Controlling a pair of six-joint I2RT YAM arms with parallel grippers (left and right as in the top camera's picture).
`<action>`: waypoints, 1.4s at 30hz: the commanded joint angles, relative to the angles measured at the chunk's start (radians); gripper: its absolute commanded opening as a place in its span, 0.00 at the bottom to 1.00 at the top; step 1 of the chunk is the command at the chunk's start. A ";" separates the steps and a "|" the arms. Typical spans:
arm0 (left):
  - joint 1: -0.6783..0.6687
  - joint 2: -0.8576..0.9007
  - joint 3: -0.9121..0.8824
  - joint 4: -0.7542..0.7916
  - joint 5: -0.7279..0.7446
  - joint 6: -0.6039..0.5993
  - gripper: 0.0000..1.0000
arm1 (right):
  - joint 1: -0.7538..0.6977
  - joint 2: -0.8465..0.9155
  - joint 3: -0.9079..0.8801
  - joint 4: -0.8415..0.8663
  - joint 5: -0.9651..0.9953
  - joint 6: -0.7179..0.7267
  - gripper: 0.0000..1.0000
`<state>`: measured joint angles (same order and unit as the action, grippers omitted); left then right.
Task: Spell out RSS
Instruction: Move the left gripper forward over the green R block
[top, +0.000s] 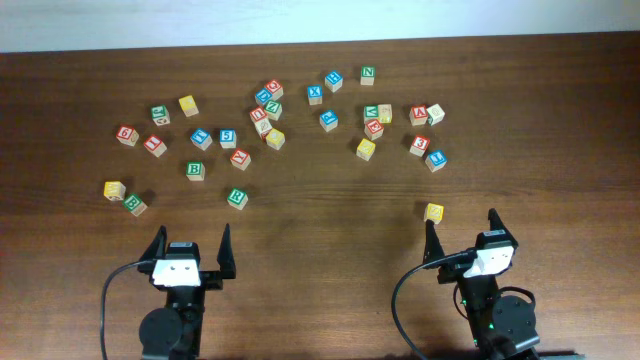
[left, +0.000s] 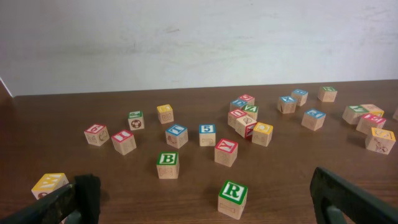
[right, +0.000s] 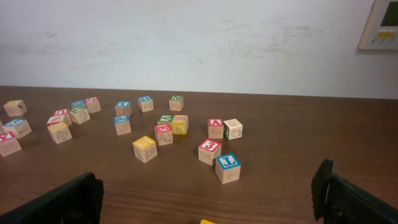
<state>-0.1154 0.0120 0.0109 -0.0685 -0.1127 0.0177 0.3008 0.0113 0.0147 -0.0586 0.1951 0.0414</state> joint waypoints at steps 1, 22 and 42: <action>0.007 -0.007 -0.002 -0.005 -0.004 -0.006 0.99 | -0.006 -0.003 -0.009 -0.004 -0.005 -0.008 0.98; 0.007 -0.006 -0.002 -0.005 -0.004 -0.006 0.99 | -0.006 -0.003 -0.009 -0.004 -0.005 -0.008 0.98; 0.007 0.053 0.061 -0.114 0.370 -0.101 0.99 | -0.006 -0.003 -0.009 -0.004 -0.005 -0.008 0.98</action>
<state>-0.1150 0.0208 0.0189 -0.0807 0.2005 -0.0334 0.3008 0.0113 0.0147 -0.0586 0.1951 0.0406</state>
